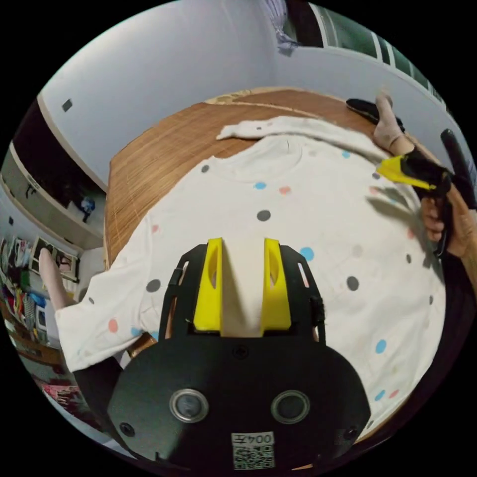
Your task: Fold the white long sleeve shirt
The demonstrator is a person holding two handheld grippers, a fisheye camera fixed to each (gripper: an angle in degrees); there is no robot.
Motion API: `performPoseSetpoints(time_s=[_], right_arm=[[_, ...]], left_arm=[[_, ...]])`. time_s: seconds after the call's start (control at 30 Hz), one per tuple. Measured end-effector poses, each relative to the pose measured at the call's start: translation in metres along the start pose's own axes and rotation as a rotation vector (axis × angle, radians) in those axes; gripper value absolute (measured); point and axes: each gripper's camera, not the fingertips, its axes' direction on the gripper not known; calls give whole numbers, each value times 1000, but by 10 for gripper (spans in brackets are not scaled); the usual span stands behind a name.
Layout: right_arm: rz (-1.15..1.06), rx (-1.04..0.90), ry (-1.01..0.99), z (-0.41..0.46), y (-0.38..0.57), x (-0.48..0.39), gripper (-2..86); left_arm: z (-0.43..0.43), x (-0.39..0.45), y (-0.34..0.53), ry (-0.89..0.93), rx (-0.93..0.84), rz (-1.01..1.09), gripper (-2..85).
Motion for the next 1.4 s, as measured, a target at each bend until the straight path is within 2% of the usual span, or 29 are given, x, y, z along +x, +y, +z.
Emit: performPoseSetpoints(time_s=[0.23,0.4,0.53,0.8,0.93,1.03,1.13,1.23,1.4], right_arm=[[-71,0,71,-2,-5,-28,112],[-161,8,184,-2,-18,-61,113],[-225,-10,281,14,-53,-78,116],[-370,-142,553,94,-182,-108,89],[-439,-237,642,130,-205,-113,96],[-410,-330,707,148,-215,-100,87],[-313,-363,660,138,-224,-82,55],[-290,-309,590,100,-231,-79,27],[-319,-47,515,-30,-231,-96,16]], left_arm=[[23,53,-12,1,30,70,77],[47,49,-25,179,19,-29,67],[60,58,-32,210,19,-44,64],[83,82,-48,230,23,-55,62],[92,91,-54,225,24,-55,60],[98,97,-58,224,25,-56,59],[104,103,-62,214,26,-54,57],[109,109,-66,203,26,-51,54],[118,113,-73,209,22,-59,46]])
